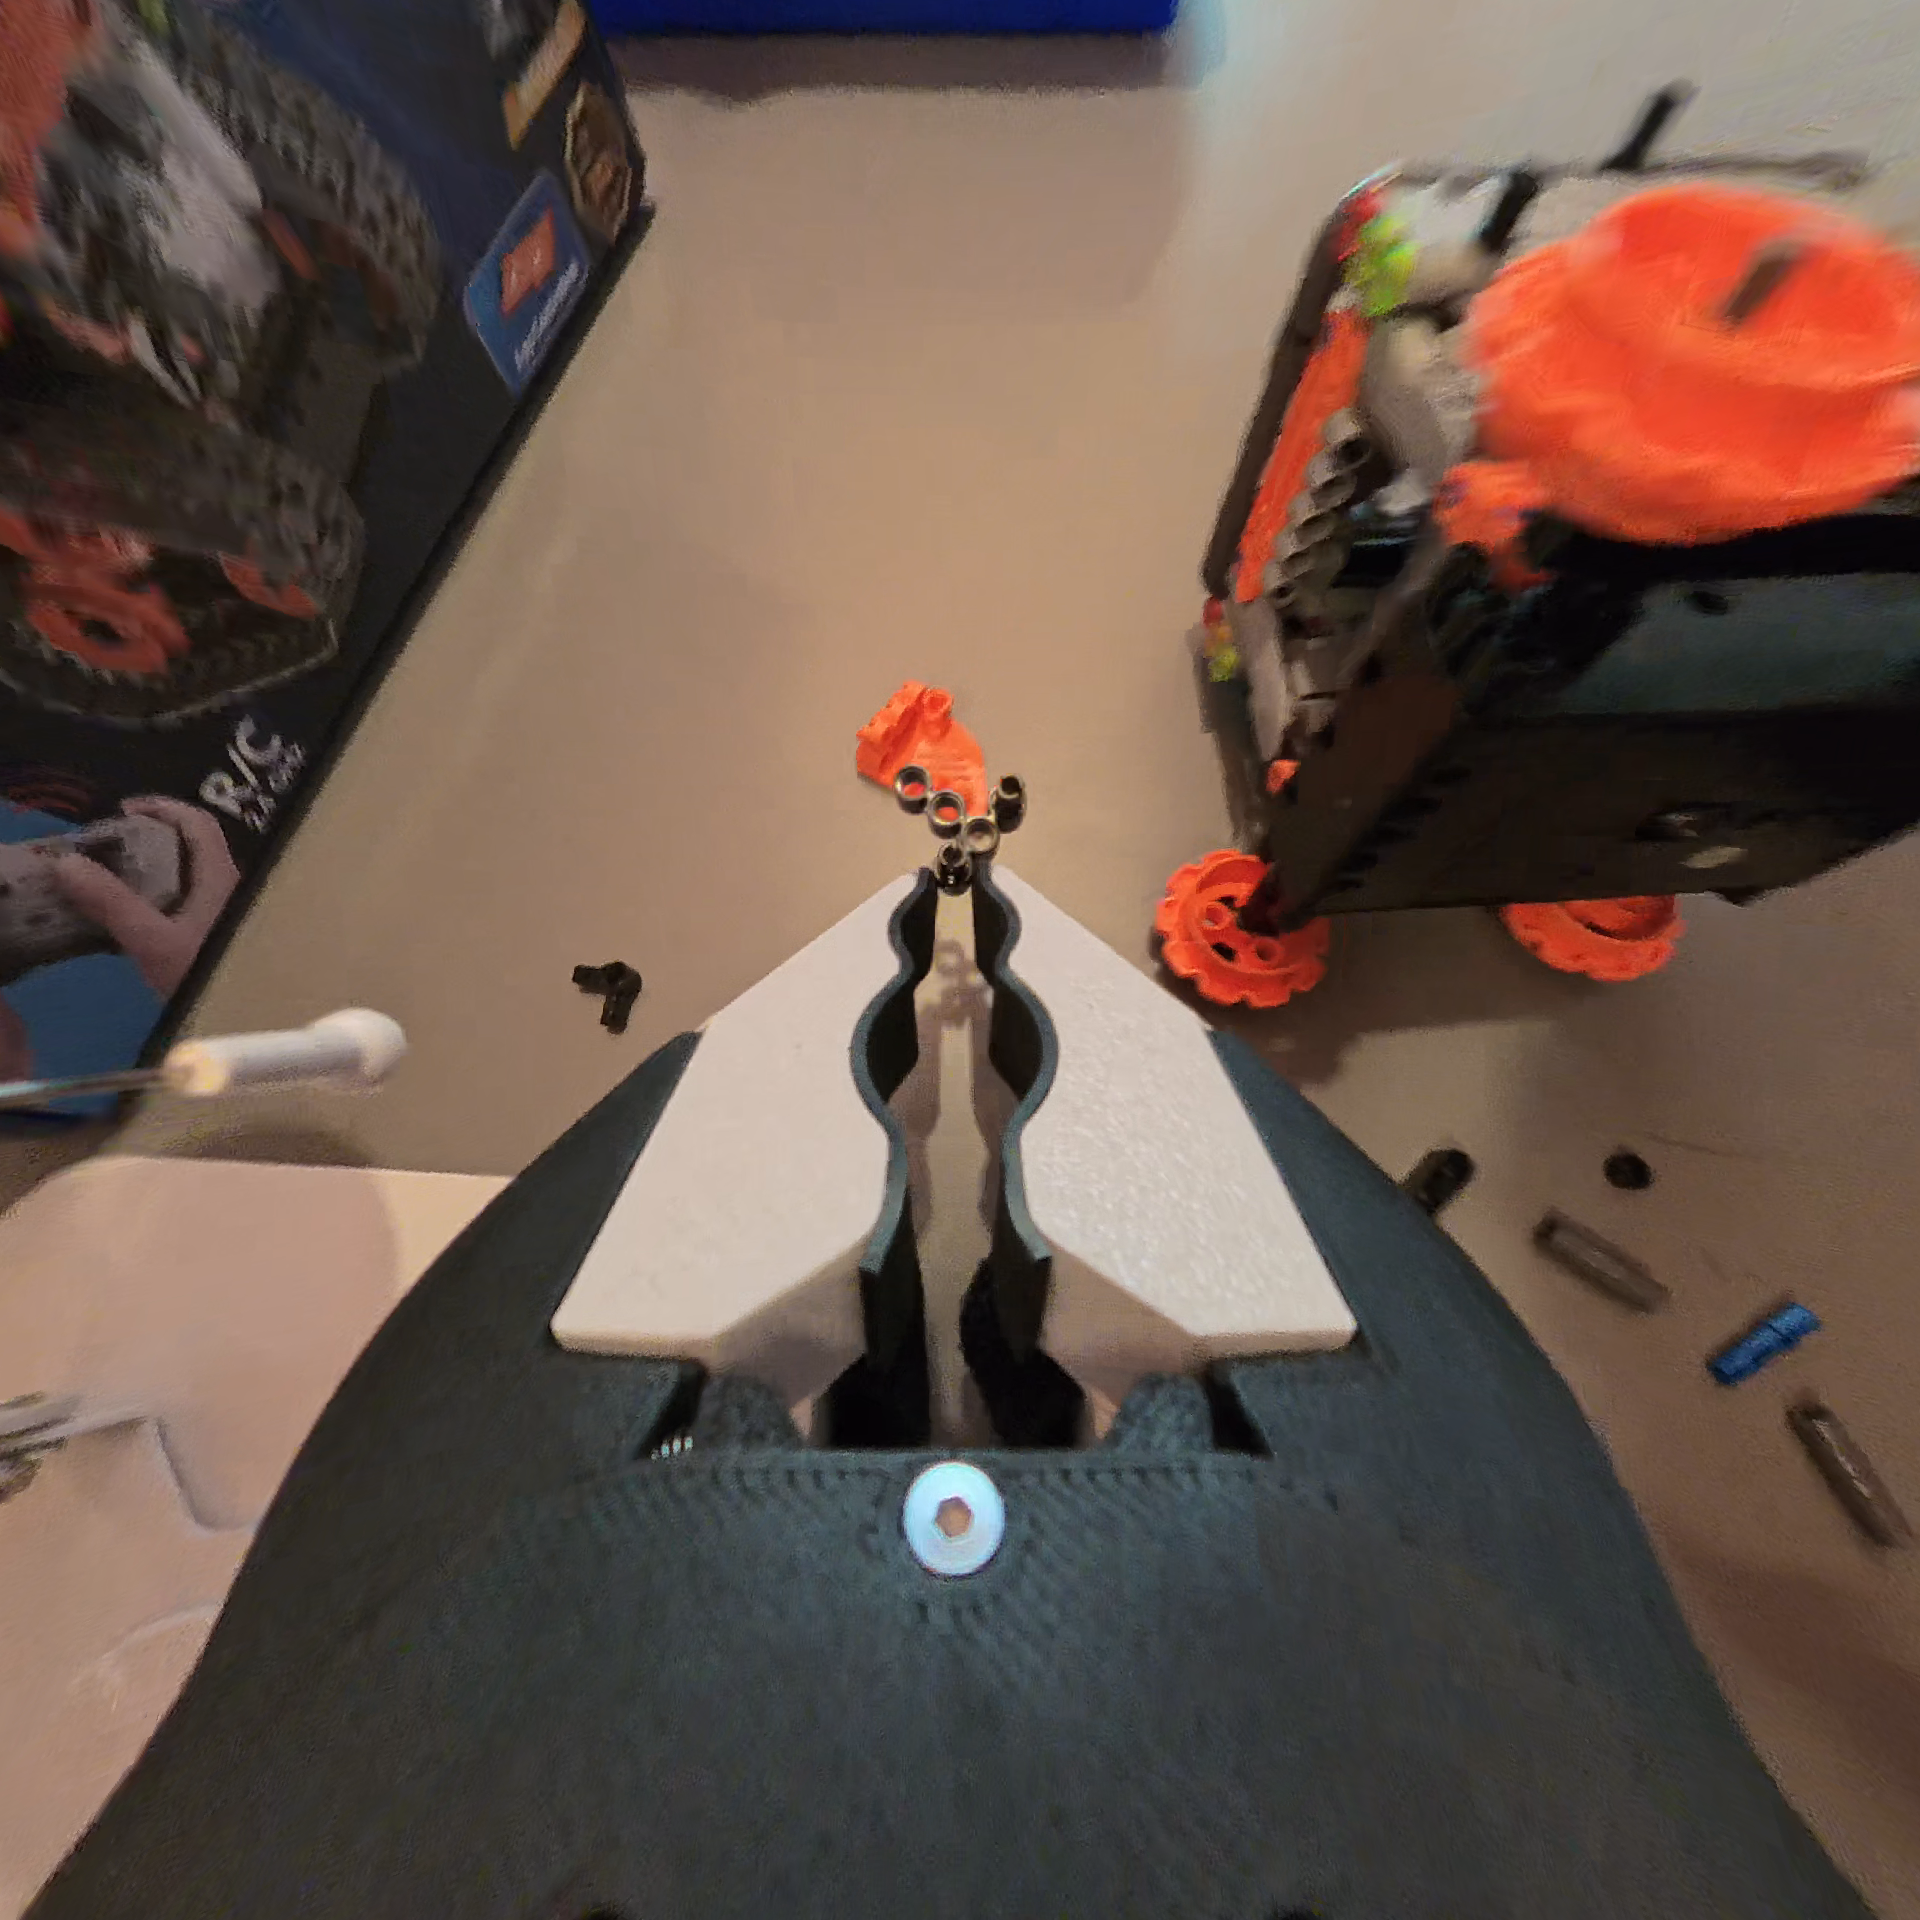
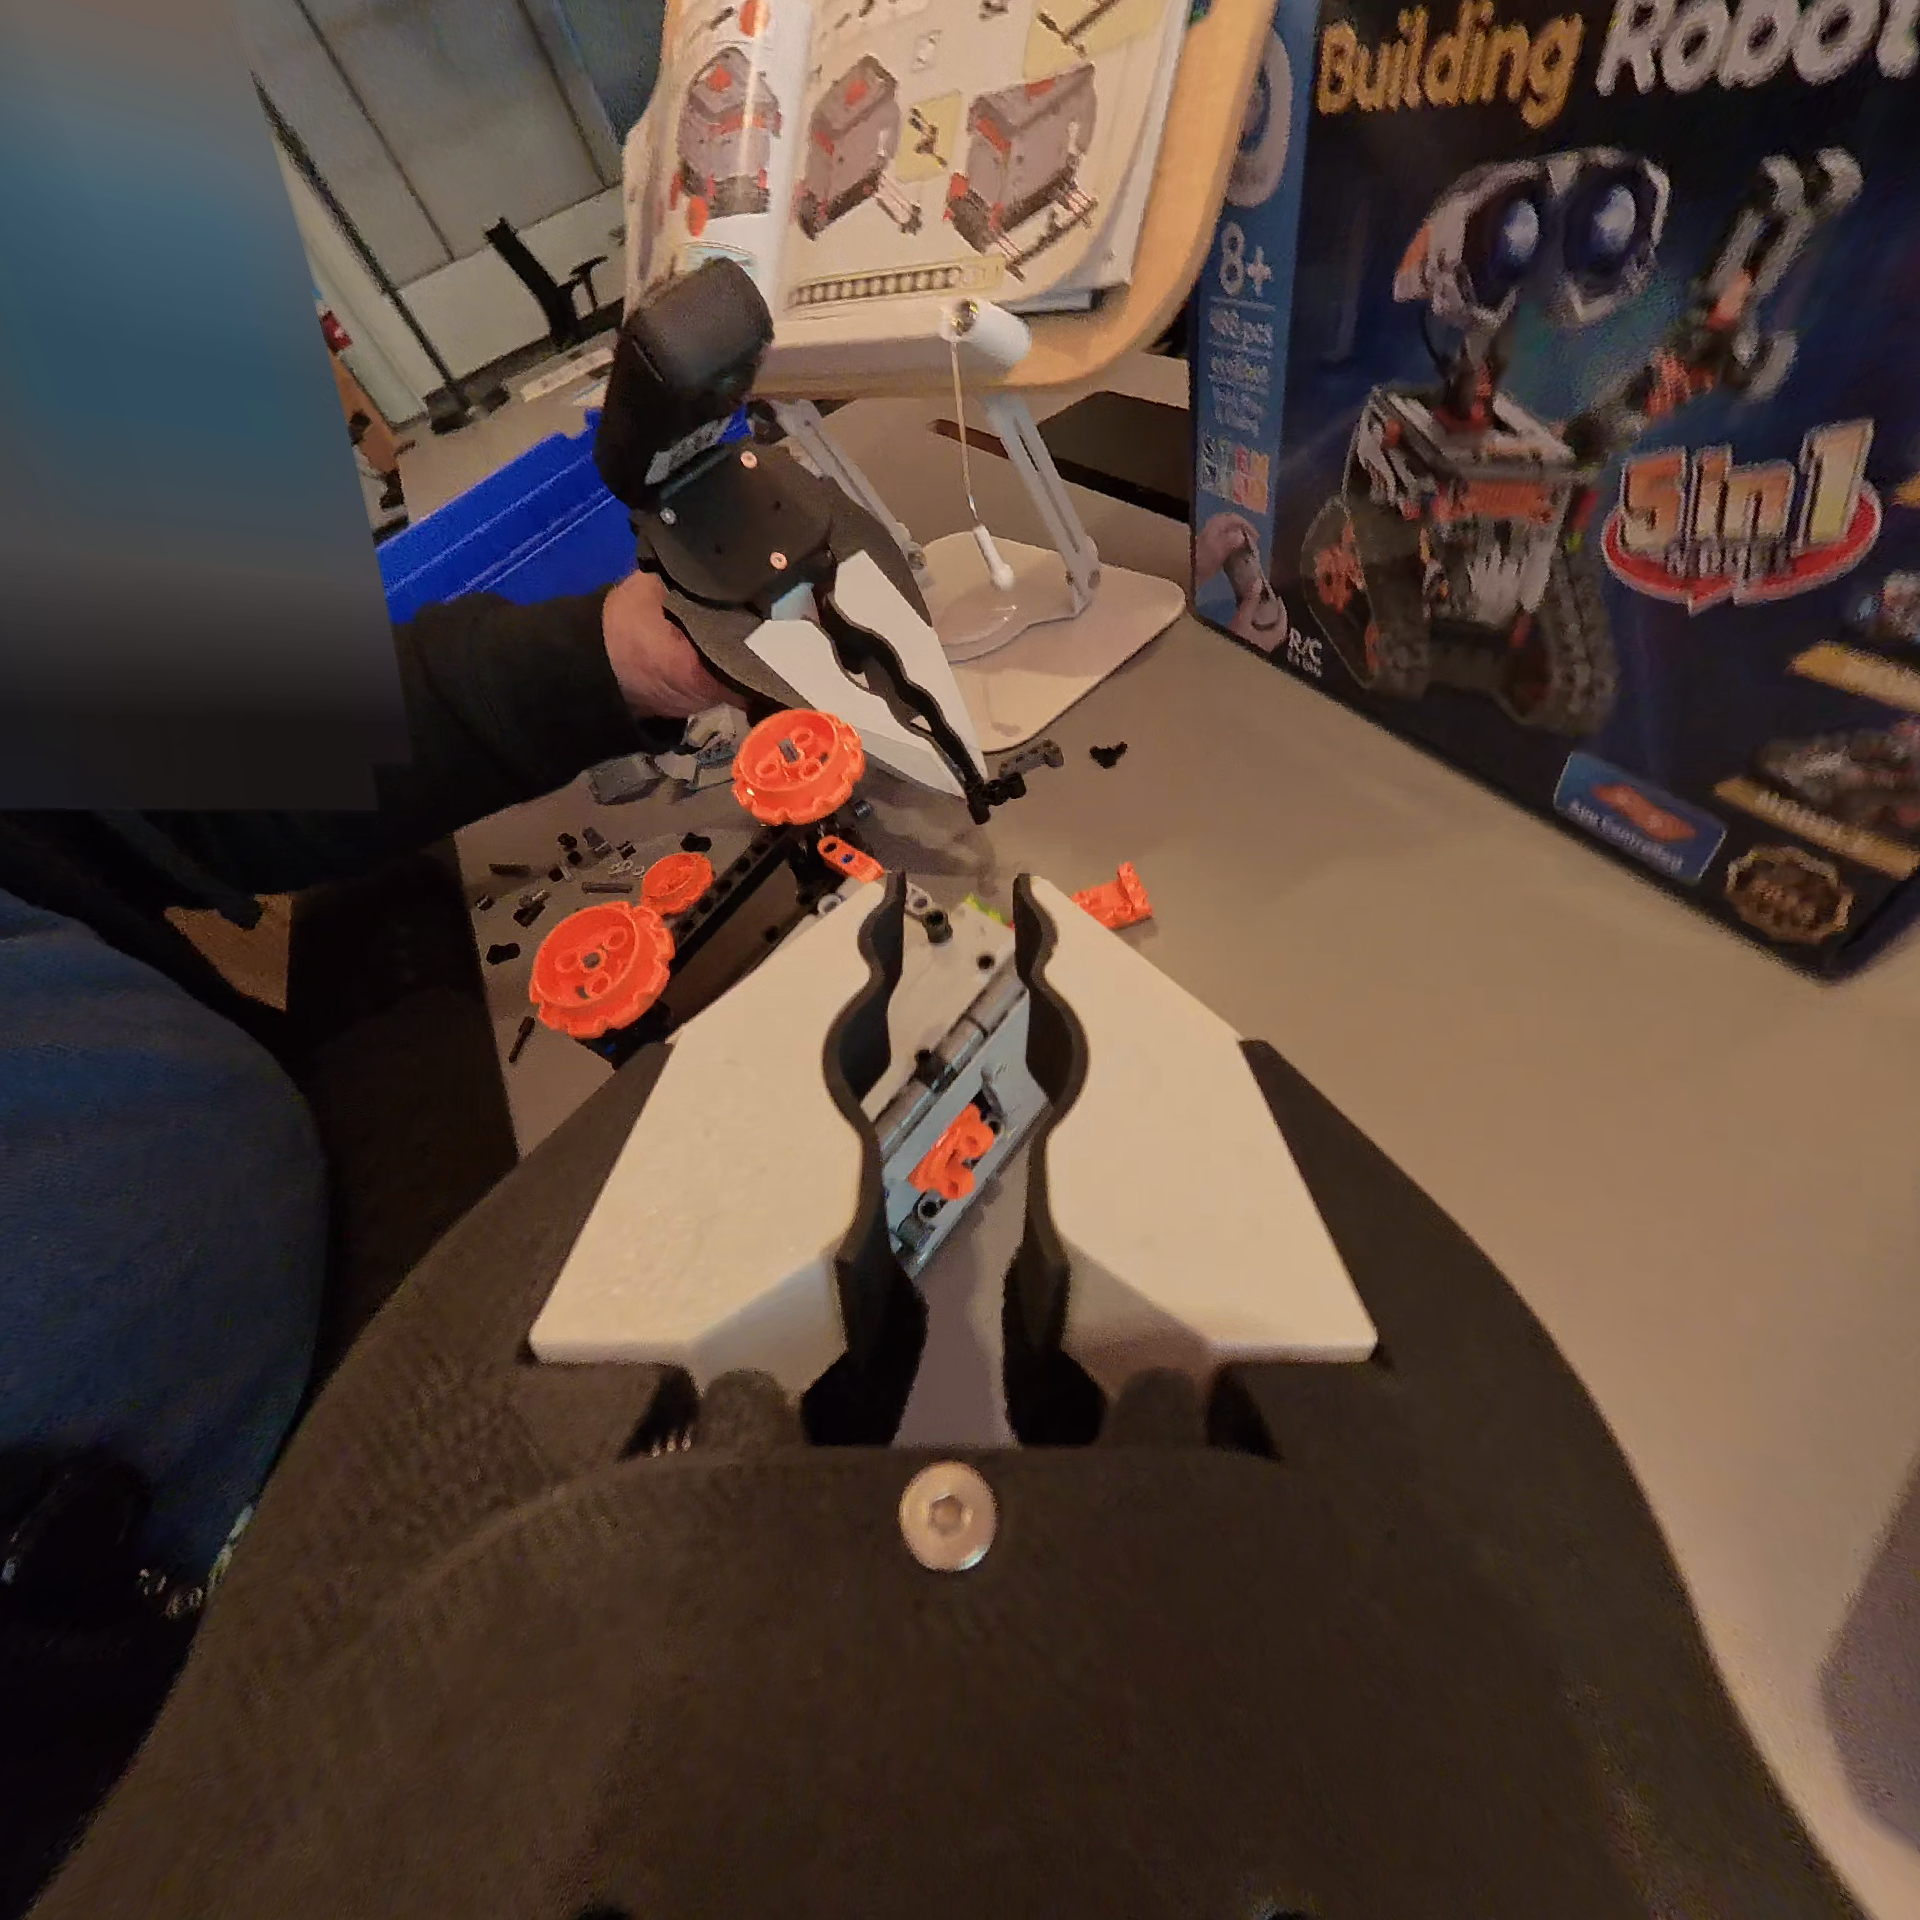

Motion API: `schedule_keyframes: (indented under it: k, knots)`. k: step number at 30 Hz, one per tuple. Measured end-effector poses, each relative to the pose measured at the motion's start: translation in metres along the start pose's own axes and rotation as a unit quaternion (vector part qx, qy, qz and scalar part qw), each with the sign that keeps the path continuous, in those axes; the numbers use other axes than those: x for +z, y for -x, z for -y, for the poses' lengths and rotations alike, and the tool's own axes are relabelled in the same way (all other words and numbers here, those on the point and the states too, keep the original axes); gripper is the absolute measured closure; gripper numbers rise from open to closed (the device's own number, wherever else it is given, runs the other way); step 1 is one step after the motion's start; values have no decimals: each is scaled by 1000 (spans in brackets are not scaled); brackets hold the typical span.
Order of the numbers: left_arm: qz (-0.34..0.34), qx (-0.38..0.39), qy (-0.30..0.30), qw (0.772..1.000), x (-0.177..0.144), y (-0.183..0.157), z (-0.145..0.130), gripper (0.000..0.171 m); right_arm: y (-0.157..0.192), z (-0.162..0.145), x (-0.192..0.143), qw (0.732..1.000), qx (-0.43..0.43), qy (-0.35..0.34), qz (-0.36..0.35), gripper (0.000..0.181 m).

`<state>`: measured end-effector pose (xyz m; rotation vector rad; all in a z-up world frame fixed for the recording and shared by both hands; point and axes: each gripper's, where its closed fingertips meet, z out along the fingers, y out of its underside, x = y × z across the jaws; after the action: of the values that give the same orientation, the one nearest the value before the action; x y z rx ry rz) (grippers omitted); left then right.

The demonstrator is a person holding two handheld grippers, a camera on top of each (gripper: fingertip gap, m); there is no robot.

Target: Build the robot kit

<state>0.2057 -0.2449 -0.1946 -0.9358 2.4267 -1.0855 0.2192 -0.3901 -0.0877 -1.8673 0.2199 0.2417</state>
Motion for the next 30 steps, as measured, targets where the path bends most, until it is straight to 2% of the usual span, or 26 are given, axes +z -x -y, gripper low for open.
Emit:
schedule_keyframes:
  k: [3, 6, 8, 10, 12, 16, 22, 27, 30]
  knots:
    - [-6, 33, -23, 999, -30, -7, 25, 165, 7, 22, 4, 999, -48, 11, 22, 162]
    - [9, 76, -4, 997, -74, -11, 45, 165, 26, 46, 10, 992, -105, 20, 67, 159]
    - [-6, 95, -8, 995, -106, -24, 63, 165, 42, 57, 14, 984, -148, 37, 87, 158]
    - [-41, 128, -10, 991, -121, -48, 78, 165, 61, 63, 20, 974, -189, 49, 114, 158]
    - [-80, 161, 1, 984, -120, -76, 87, 165, 80, 62, 31, 961, -225, 65, 147, 159]
    - [-136, 209, 16, 968, -111, -108, 91, 166, 106, 48, 47, 935, -284, 101, 186, 159]
    - [-170, 254, 21, 952, -109, -129, 98, 166, 121, 25, 46, 913, -303, 150, 228, 159]
    - [-184, 276, 28, 943, -103, -139, 102, 165, 130, 16, 44, 905, -310, 159, 244, 174]
    - [-185, 281, 30, 941, -98, -140, 103, 165, 129, 12, 41, 904, -313, 164, 241, 177]
